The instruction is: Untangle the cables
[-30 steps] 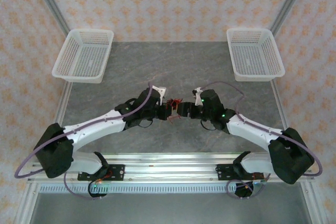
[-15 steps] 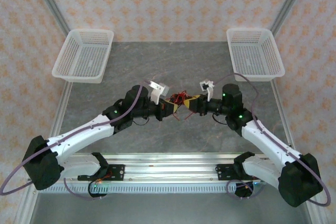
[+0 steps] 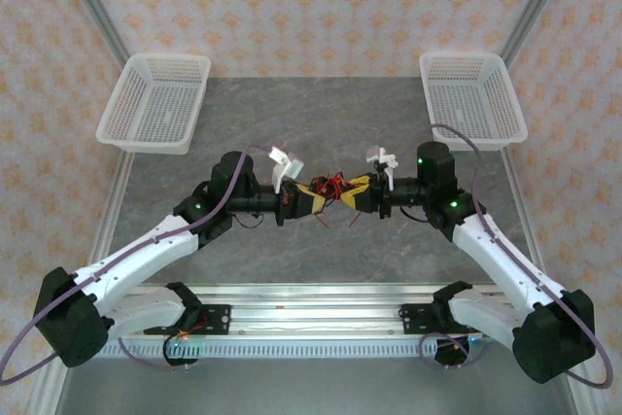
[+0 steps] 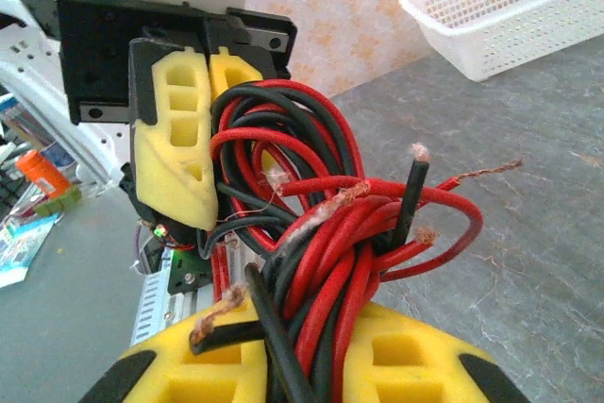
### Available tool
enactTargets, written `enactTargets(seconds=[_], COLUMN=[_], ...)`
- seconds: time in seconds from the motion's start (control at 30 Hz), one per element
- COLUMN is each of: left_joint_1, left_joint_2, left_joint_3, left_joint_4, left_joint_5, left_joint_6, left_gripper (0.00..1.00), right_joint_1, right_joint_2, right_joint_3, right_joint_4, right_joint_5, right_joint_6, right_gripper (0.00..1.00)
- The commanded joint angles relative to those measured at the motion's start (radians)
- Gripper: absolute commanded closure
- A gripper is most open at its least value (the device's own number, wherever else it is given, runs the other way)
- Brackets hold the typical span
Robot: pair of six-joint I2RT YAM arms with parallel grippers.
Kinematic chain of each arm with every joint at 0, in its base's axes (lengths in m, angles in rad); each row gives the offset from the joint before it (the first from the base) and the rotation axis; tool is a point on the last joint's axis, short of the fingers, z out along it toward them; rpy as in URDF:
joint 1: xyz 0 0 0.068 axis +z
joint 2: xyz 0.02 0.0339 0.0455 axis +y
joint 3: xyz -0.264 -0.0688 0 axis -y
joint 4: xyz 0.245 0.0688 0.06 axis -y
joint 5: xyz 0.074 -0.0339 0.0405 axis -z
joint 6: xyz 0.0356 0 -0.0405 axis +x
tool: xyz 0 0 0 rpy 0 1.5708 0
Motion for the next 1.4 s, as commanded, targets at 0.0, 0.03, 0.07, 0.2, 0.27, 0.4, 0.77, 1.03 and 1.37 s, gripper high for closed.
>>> enactTargets(seconds=[0.0, 0.03, 0.07, 0.2, 0.27, 0.4, 0.77, 1.03, 1.37], left_joint_1=[0.008, 0.008, 0.008, 0.008, 0.008, 0.008, 0.008, 0.008, 0.008], left_joint_2=[0.006, 0.001, -0.005, -0.028, -0.036, -0.045, -0.026, -0.014, -0.006], left_joint_3=[0.019, 0.016, 0.013, 0.008, 0.018, 0.05, 0.092, 0.114, 0.123], left_joint_4=[0.138, 0.145, 0.151, 0.146, 0.12, 0.05, -0.041, -0.083, -0.094], left_joint_5=[0.014, 0.015, 0.015, -0.029, -0.094, -0.28, -0.475, -0.501, -0.496], left_joint_6=[0.007, 0.002, -0.001, -0.017, -0.025, -0.064, -0.15, -0.161, -0.17], left_gripper=[1.0, 1.0, 1.0, 1.0, 1.0, 1.0, 1.0, 1.0, 1.0], right_joint_1=[0.038, 0.038, 0.038, 0.04, 0.038, 0.038, 0.17, 0.348, 0.453], right_joint_2=[0.011, 0.012, 0.012, -0.002, -0.017, -0.082, -0.142, -0.015, 0.187], right_joint_3=[0.062, 0.064, 0.068, 0.086, 0.084, 0.095, 0.24, 0.341, 0.445], right_joint_4=[-0.029, 0.005, 0.031, 0.033, 0.029, -0.026, -0.249, -0.254, -0.253], right_joint_5=[-0.156, -0.099, -0.023, 0.259, 0.359, 0.546, 0.909, 1.033, 1.148], right_joint_6=[-0.028, 0.033, 0.097, 0.271, 0.343, 0.476, 0.632, 0.684, 0.706], right_gripper=[0.8, 0.76, 0.71, 0.43, 0.33, 0.13, 0.09, 0.23, 0.38])
